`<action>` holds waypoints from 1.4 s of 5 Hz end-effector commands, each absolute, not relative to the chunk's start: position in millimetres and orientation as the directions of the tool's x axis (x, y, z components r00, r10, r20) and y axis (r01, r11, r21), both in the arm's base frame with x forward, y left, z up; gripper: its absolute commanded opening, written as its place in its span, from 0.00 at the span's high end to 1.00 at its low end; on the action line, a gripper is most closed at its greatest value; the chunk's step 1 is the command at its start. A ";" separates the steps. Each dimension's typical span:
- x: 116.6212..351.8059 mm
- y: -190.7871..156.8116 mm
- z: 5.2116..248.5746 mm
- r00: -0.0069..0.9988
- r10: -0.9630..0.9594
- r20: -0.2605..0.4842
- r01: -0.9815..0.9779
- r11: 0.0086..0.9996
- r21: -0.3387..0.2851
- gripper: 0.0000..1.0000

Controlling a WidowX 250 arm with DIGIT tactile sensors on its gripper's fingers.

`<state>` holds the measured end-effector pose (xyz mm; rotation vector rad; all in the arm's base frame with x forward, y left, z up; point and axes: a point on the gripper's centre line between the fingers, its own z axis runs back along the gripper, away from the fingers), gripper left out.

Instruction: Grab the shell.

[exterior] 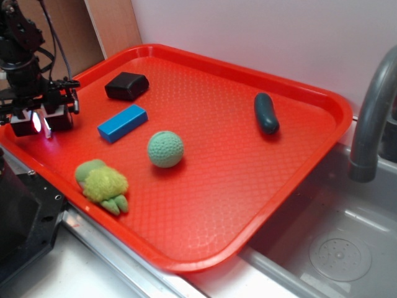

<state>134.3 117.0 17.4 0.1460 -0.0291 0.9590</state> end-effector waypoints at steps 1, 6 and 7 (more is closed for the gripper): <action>151.4 107.1 45.9 0.760 0.646 0.073 -0.650 0.753 0.099 1.00; 128.8 122.2 92.3 0.602 0.787 0.134 -0.792 0.610 -0.026 0.00; 128.4 141.6 90.6 0.522 0.835 0.176 -0.842 0.537 -0.050 0.00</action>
